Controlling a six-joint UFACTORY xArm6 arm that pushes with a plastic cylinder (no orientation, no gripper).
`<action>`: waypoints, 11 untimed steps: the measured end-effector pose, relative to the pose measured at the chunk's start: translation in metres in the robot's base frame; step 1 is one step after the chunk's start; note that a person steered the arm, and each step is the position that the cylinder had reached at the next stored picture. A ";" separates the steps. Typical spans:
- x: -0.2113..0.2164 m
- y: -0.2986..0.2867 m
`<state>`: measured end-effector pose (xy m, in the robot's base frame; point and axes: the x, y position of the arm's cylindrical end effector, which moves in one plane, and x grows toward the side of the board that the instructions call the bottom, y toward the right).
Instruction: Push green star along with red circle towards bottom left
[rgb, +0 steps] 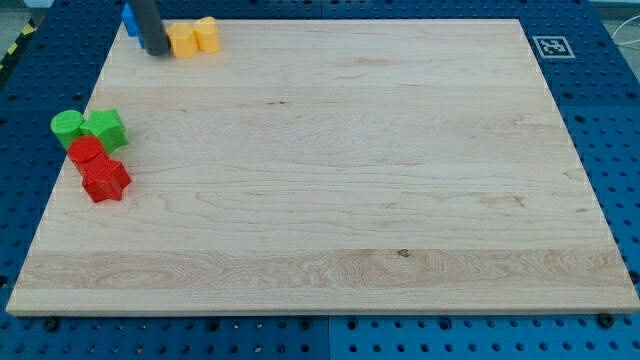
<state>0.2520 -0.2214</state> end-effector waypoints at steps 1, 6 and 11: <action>-0.011 0.022; 0.135 0.031; 0.135 0.007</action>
<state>0.3866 -0.2147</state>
